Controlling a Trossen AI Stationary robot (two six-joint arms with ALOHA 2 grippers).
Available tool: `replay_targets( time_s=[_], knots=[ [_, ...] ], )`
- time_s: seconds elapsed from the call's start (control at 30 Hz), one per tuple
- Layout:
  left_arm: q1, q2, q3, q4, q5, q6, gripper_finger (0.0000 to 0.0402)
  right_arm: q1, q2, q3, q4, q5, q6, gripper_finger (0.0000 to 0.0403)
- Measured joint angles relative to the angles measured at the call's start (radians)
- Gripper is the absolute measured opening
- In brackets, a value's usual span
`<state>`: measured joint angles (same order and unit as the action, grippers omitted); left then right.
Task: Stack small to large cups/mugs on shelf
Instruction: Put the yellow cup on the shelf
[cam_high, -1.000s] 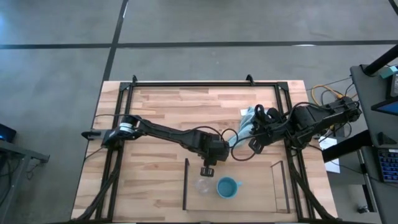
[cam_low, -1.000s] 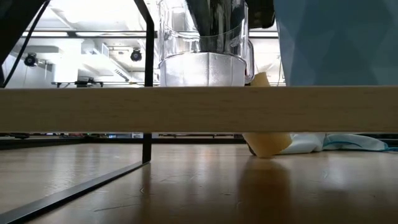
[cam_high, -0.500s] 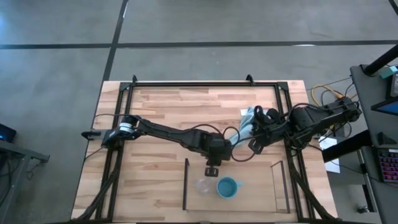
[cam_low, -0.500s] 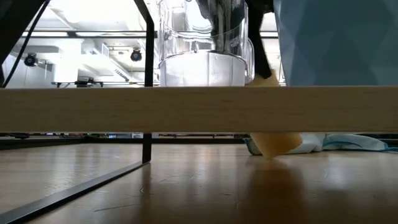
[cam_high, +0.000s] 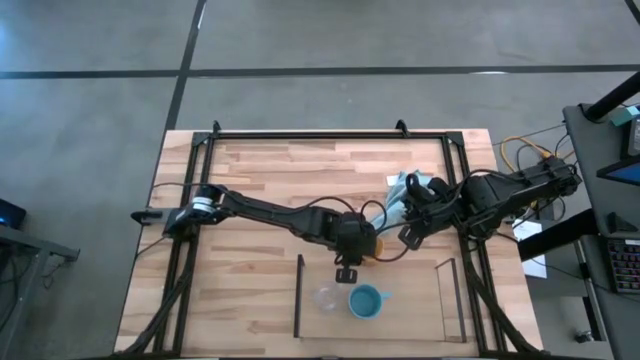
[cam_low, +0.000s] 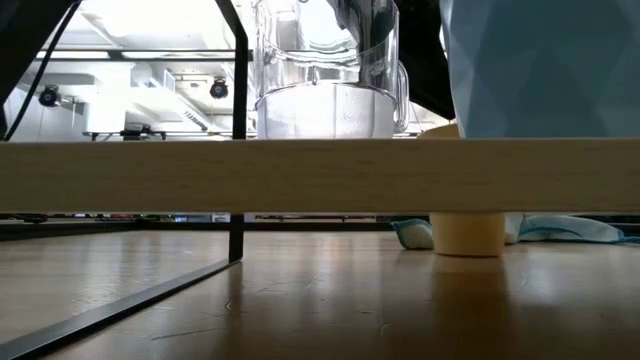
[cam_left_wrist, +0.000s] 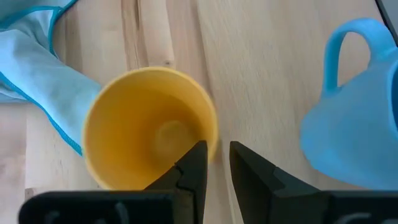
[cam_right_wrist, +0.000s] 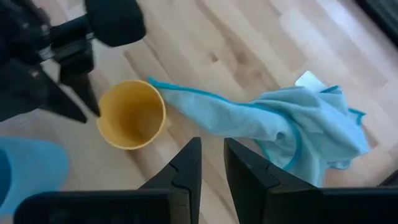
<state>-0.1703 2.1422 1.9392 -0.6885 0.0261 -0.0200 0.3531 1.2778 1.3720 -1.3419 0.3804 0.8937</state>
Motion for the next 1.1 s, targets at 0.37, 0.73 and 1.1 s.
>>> replay_targets(
  time_s=[0.37,0.73,1.1],
  knots=[
    [-0.002,-0.041,0.014,-0.007,-0.001,-0.002,0.0054,0.000,0.000,-0.097,0.229,-0.097,0.057,0.0063],
    [-0.001,-0.196,0.014,-0.177,-0.109,-0.105,0.0054,0.000,0.001,-0.248,0.364,-0.137,0.212,0.0063],
    [0.000,-0.350,0.000,-0.187,-0.231,-0.104,0.0054,-0.009,0.002,-0.391,0.509,-0.151,0.280,0.0064]
  ],
)
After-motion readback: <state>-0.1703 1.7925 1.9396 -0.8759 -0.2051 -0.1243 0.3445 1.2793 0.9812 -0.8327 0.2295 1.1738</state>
